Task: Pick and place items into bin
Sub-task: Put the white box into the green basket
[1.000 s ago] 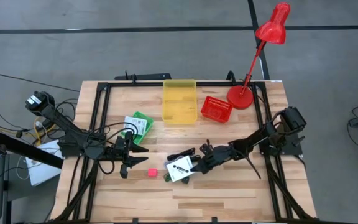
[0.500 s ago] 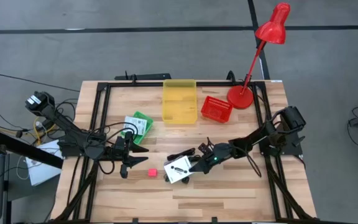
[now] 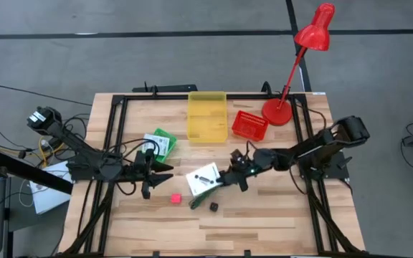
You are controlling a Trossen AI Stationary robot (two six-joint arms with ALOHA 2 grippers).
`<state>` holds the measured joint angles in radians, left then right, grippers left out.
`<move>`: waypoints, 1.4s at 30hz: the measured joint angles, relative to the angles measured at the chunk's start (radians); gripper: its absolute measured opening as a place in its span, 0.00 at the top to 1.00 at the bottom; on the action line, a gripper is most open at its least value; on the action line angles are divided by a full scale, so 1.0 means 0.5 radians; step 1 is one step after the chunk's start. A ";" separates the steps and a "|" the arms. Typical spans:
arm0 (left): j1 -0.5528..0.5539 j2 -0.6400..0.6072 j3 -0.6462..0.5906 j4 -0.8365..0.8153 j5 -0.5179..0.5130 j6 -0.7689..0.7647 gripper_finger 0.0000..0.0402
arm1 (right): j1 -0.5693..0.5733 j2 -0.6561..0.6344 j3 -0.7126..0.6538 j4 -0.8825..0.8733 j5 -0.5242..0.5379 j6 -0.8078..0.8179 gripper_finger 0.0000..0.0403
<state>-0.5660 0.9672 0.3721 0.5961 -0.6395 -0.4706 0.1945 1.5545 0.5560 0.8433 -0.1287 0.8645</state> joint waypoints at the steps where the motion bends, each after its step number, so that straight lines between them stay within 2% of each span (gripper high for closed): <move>1: 0.025 0.000 0.000 0.002 0.000 -0.029 0.64 | -0.027 -0.023 0.000 -0.001 0.000 -0.078 0.94; 7: 0.174 0.000 0.000 0.025 -0.021 -0.150 0.64 | -0.188 -0.138 0.000 -0.002 -0.001 -0.481 0.94; 13: 0.281 0.001 0.000 0.176 -0.024 -0.119 0.64 | -0.327 -0.155 0.000 0.006 -0.001 -0.675 0.94; 26: 0.480 0.005 0.000 0.205 0.066 -0.040 0.64 | -0.398 -0.155 0.108 -0.055 -0.011 -0.815 0.94; 31: 0.525 0.103 0.016 0.235 0.145 -0.027 0.64 | -0.422 -0.155 0.189 -0.157 -0.014 -0.872 0.94; 38: 0.532 0.318 0.162 0.254 0.203 -0.005 0.64 | -0.475 -0.159 0.224 -0.230 -0.040 -0.915 0.94; 42: 0.533 0.360 0.233 0.247 0.234 0.055 0.64 | -0.498 -0.158 0.230 -0.242 -0.039 -0.915 0.95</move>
<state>-0.2996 1.1472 0.4887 0.7193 -0.5227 -0.4433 -0.0547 1.4754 0.6708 0.7221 -0.1482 0.4072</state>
